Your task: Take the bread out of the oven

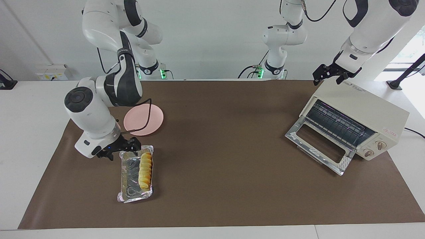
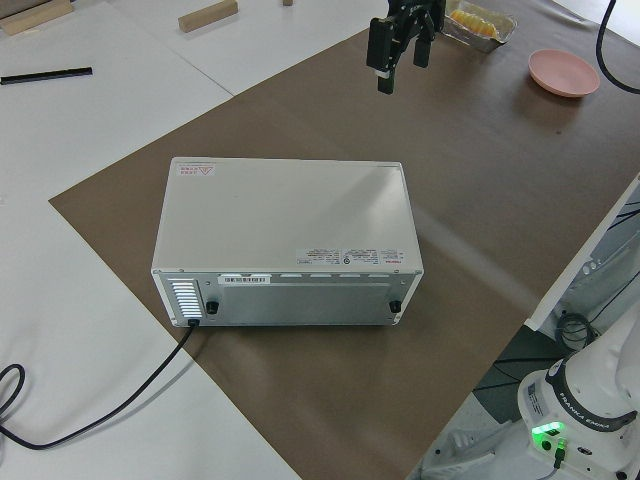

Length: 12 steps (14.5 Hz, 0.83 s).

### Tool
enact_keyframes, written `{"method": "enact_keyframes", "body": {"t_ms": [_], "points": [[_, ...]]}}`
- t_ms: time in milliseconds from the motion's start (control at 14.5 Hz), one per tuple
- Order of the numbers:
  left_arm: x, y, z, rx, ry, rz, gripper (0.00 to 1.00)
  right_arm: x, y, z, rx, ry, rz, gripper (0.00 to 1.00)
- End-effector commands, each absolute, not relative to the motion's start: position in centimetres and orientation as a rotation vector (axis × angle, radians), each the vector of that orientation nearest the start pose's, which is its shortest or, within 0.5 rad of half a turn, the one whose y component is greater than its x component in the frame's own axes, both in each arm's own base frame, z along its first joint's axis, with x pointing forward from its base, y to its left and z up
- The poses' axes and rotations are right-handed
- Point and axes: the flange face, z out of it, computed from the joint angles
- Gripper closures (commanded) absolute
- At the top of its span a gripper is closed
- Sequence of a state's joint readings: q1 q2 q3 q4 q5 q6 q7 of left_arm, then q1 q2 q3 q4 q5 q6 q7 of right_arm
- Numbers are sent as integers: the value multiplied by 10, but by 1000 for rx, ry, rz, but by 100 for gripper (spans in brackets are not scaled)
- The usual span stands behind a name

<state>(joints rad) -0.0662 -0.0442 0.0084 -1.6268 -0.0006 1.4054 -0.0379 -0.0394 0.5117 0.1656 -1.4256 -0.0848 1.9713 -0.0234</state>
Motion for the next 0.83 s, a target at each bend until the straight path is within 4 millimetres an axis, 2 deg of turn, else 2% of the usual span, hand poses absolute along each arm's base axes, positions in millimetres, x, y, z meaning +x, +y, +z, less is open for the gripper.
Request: {"method": "enact_keyframes", "body": {"t_ms": [0,69,207,414,621,690,759], "points": [[518,-29,614,-3139,23,252,0,692,65,371,-3123,-226,-114,0],[518,-28,614,-3140,21,252,0,691,65,364,-3121,-226,-128,1],[518,-28,614,-3140,21,252,0,689,65,355,-3121,-228,-133,9],[518,-28,614,-3140,21,252,0,684,66,347,-3117,-224,-164,37],[518,-29,614,-3139,23,252,0,677,63,333,-3108,-169,-232,42],[518,-28,614,-3140,21,252,0,678,62,332,-3107,-167,-239,48],[518,-29,614,-3139,23,252,0,678,60,332,-3107,-164,-240,64]]}}
